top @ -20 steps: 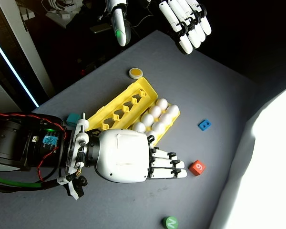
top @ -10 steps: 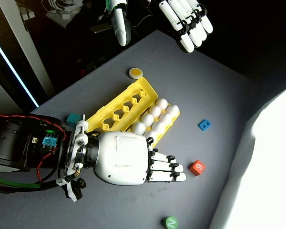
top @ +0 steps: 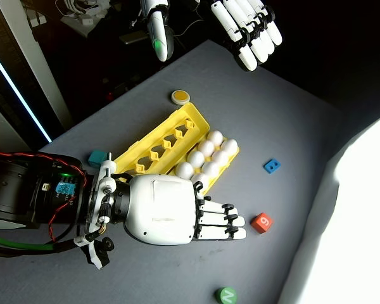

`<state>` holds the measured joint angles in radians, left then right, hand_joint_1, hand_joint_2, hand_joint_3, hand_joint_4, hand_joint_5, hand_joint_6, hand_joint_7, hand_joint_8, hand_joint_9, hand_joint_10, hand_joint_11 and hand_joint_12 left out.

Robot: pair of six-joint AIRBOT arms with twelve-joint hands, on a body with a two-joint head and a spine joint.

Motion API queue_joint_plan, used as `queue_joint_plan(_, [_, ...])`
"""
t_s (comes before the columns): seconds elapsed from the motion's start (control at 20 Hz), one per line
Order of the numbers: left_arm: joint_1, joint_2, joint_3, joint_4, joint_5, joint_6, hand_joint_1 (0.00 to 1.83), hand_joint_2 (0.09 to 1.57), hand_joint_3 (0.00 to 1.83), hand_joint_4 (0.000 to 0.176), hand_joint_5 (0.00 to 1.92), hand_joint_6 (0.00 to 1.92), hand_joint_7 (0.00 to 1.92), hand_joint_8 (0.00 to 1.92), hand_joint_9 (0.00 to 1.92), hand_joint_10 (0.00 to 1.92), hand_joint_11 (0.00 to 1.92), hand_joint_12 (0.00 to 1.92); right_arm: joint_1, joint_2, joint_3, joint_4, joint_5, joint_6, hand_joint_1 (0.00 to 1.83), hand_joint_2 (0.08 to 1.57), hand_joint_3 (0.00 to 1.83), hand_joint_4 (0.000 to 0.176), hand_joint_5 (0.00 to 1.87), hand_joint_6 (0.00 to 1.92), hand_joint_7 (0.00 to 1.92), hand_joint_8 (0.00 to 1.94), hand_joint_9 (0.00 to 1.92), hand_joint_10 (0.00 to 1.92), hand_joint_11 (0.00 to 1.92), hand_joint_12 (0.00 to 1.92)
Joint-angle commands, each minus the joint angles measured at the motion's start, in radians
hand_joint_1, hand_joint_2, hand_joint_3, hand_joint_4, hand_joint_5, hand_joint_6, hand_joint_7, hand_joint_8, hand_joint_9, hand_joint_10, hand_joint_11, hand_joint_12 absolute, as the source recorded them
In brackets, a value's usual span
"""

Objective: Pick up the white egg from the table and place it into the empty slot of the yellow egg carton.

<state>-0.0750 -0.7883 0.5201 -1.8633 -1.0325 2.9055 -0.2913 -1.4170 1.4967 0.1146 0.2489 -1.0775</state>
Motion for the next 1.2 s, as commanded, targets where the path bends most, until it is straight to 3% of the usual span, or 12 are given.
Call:
queue_joint_plan(0.0, [-0.015,0.002,-0.003,0.095,0.020,0.003,0.00,1.16,0.00,0.000,0.11,0.00,0.10,0.01,0.08,0.01,0.01,0.08,0.007,0.004,0.004,-0.001,0.115,-0.001,0.77,0.85,0.00,0.088,0.82,0.00,0.17,0.00,0.02,0.00,0.00,0.00])
queue_joint_plan(0.2, [-0.015,0.002,-0.003,0.095,0.020,0.003,0.00,1.16,0.00,0.000,0.13,0.00,0.14,0.00,0.11,0.00,0.00,0.17,0.006,0.004,0.004,-0.003,0.115,-0.001,0.76,0.85,0.00,0.093,0.80,0.00,0.14,0.00,0.01,0.00,0.00,0.00])
queue_joint_plan(0.25, [-0.015,0.002,-0.003,0.095,0.020,0.003,0.00,1.16,0.00,0.000,0.13,0.00,0.13,0.00,0.11,0.00,0.00,0.16,0.006,0.004,0.004,-0.006,0.115,-0.001,0.73,0.85,0.00,0.109,0.78,0.00,0.15,0.00,0.01,0.01,0.00,0.00])
queue_joint_plan(0.4, [-0.015,0.002,-0.003,0.095,0.020,0.003,0.00,1.15,0.00,0.000,0.13,0.00,0.13,0.00,0.11,0.00,0.00,0.15,0.009,0.012,0.002,-0.008,0.100,0.000,0.72,0.83,0.00,0.114,0.76,0.00,0.16,0.01,0.02,0.01,0.00,0.00])
queue_joint_plan(0.45, [-0.015,0.002,-0.003,0.093,0.020,0.003,0.00,1.15,0.00,0.000,0.12,0.00,0.14,0.00,0.11,0.00,0.00,0.17,0.009,0.078,-0.048,-0.008,0.098,0.011,0.68,0.83,0.00,0.138,0.73,0.00,0.16,0.00,0.02,0.00,0.01,0.01])
queue_joint_plan(0.5, [-0.016,0.002,-0.003,0.091,0.020,0.004,0.00,1.16,0.00,0.000,0.14,0.00,0.15,0.00,0.12,0.00,0.00,0.19,0.009,0.090,-0.059,-0.008,0.098,0.012,0.67,0.83,0.00,0.138,0.72,0.00,0.17,0.01,0.02,0.00,0.02,0.01])
queue_joint_plan(0.75, [-0.017,0.002,-0.003,0.091,0.020,0.009,0.00,1.16,0.00,0.000,0.12,0.00,0.13,0.00,0.10,0.00,0.00,0.14,0.003,0.304,-0.259,-0.008,0.100,0.023,0.69,0.84,0.00,0.148,0.59,0.00,0.13,0.00,0.00,0.00,0.00,0.00])
queue_joint_plan(0.85, [-0.017,0.002,-0.003,0.090,0.020,0.009,0.00,1.16,0.00,0.000,0.14,0.00,0.14,0.00,0.12,0.00,0.00,0.17,-0.003,0.390,-0.337,-0.008,0.100,0.023,0.62,0.85,0.01,0.161,0.44,0.00,0.08,0.00,0.00,0.00,0.01,0.01])
queue_joint_plan(0.9, [-0.017,0.002,-0.003,0.089,0.020,0.009,0.00,1.16,0.00,0.000,0.12,0.00,0.12,0.00,0.10,0.00,0.00,0.13,-0.006,0.441,-0.382,-0.008,0.100,0.024,0.61,0.86,0.01,0.141,0.38,0.00,0.08,0.00,0.00,0.00,0.01,0.01])
queue_joint_plan(0.95, [-0.017,0.002,-0.003,0.089,0.020,0.009,0.00,1.16,0.00,0.000,0.13,0.00,0.13,0.00,0.10,0.00,0.00,0.14,-0.006,0.480,-0.415,-0.006,0.099,0.030,0.65,0.87,0.01,0.096,0.32,0.00,0.07,0.00,0.00,0.00,0.00,0.00])
queue_joint_plan(1.05, [-0.017,0.002,-0.003,0.085,0.020,0.011,0.00,1.17,0.00,0.000,0.13,0.00,0.13,0.00,0.10,0.00,0.00,0.14,-0.023,0.553,-0.482,0.047,0.093,0.032,0.64,0.93,0.01,0.046,0.21,0.00,0.05,0.00,0.00,0.00,0.01,0.00])
queue_joint_plan(1.15, [-0.023,0.002,-0.004,0.074,0.020,0.016,0.00,1.16,0.00,0.000,0.12,0.00,0.12,0.00,0.09,0.00,0.00,0.13,-0.050,0.631,-0.547,0.049,0.092,0.035,0.50,1.00,0.01,0.000,0.14,0.00,0.06,0.00,0.02,0.00,0.04,0.03])
